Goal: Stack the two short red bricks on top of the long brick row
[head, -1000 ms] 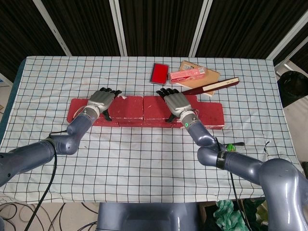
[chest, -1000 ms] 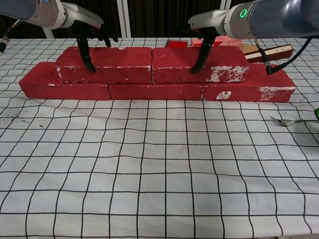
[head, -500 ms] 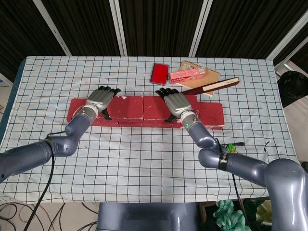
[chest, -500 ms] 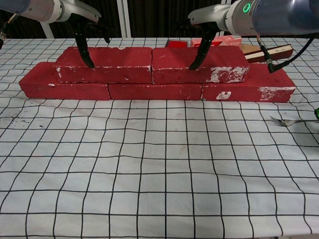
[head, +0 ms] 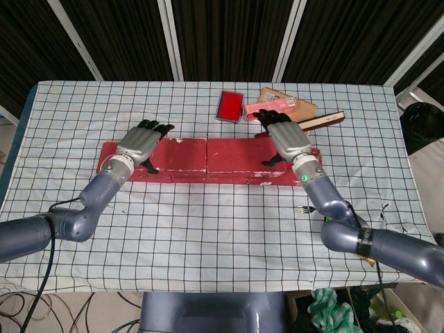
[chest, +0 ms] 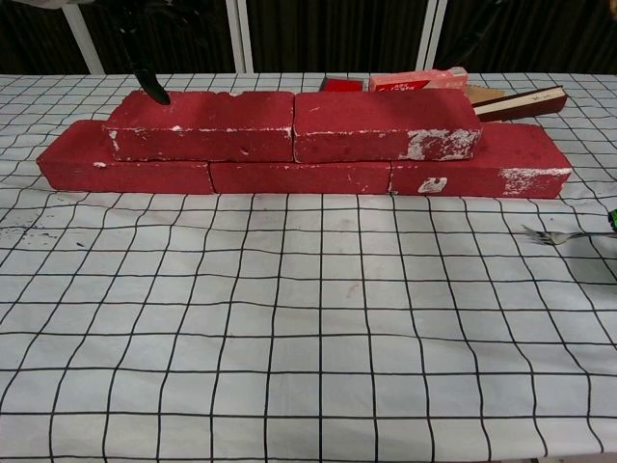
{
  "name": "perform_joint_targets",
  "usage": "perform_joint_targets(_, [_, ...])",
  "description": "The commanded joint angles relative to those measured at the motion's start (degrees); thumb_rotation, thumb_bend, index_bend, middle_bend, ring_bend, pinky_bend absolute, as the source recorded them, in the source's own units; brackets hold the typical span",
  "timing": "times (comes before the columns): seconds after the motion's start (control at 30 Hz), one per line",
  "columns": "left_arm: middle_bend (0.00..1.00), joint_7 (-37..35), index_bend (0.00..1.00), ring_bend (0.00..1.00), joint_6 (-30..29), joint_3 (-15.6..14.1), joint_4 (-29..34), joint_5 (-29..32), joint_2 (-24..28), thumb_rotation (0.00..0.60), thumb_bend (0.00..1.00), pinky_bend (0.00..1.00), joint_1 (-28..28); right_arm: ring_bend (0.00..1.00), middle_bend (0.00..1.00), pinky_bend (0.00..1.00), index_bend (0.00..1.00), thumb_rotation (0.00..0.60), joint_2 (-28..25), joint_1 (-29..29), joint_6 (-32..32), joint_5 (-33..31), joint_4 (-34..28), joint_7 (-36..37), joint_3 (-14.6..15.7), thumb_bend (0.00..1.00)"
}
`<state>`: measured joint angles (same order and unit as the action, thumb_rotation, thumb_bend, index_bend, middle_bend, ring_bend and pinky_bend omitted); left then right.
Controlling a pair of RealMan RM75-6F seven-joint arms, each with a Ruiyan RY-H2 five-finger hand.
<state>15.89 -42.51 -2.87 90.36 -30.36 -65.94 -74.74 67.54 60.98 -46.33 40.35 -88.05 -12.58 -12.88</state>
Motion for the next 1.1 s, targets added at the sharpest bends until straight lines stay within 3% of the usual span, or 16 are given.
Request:
perform_joint_targets(0.03, [0.11, 1.17, 0.05, 0.0, -8.83, -0.62, 9.38, -6.1, 5.92, 0.6, 0.0, 0.0, 4.93, 0.0, 0.02, 0.07, 0.0, 0.6, -7.97, -7.09, -6.65, 4.34, -7.51, 3.38, 0.31, 0.07])
perform_joint_targets(0.2, [0.11, 2.6, 0.05, 0.0, -16.94, -3.14, 17.92, -11.01, 10.25, 0.6, 0.0, 0.0, 9.77, 0.0, 0.02, 0.07, 0.0, 0.6, -14.05, -13.91, -12.24, 9.46, -13.56, 5.51, 2.94, 0.07])
perform_joint_targets(0.27, [0.11, 3.22, 0.05, 0.0, -21.87, -5.26, 22.64, -14.2, 12.67, 0.6, 0.0, 0.0, 13.27, 0.0, 0.02, 0.07, 0.0, 0.6, -17.04, -17.96, -14.99, 12.64, -16.77, 6.25, 5.42, 0.07])
perform_joint_targets(0.4, [0.11, 3.55, 0.05, 0.0, -32.26, -9.72, 29.3, -23.43, 16.03, 0.6, 0.0, 0.0, 21.53, 0.0, 0.02, 0.07, 0.0, 0.6, -20.59, -26.55, -22.63, 20.8, -21.81, 10.01, 9.7, 0.07])
perform_joint_targets(0.5, [0.1, 2.7, 0.05, 0.0, -39.17, -13.34, 30.81, -31.04, 17.1, 0.6, 0.0, 0.0, 28.22, 0.0, 0.02, 0.07, 0.0, 0.6, -21.0, -32.02, -28.08, 26.82, -23.06, 12.64, 12.54, 0.07])
perform_joint_targets(0.67, [0.1, -1.3, 0.05, 0.0, -50.53, -21.47, 27.04, -44.83, 16.34, 0.6, 0.0, 0.0, 42.89, 0.0, 0.02, 0.07, 0.0, 0.6, -18.66, -42.81, -39.04, 37.73, -22.44, 16.1, 18.64, 0.07])
perform_joint_targets(0.77, [0.1, -4.16, 0.05, 0.0, -54.98, -23.72, 22.81, -48.62, 14.82, 0.6, 0.0, 0.0, 49.39, 0.0, 0.02, 0.07, 0.0, 0.6, -15.74, -47.86, -44.38, 41.79, -20.13, 15.68, 21.16, 0.07])
perform_joint_targets(0.93, [0.1, -10.6, 0.04, 0.0, -61.16, -23.55, 14.32, -52.48, 11.51, 0.6, 0.0, 0.0, 57.47, 0.0, 0.02, 0.07, 0.0, 0.6, -9.68, -54.2, -51.19, 46.43, -15.15, 13.21, 23.14, 0.07])
perform_joint_targets(1.1, [0.1, -14.82, 0.04, 0.0, -63.29, -22.62, 9.33, -55.44, 10.3, 0.6, 0.0, 0.0, 61.02, 0.0, 0.02, 0.07, 0.0, 0.6, -4.74, -57.93, -55.21, 48.58, -10.68, 10.96, 22.96, 0.07])
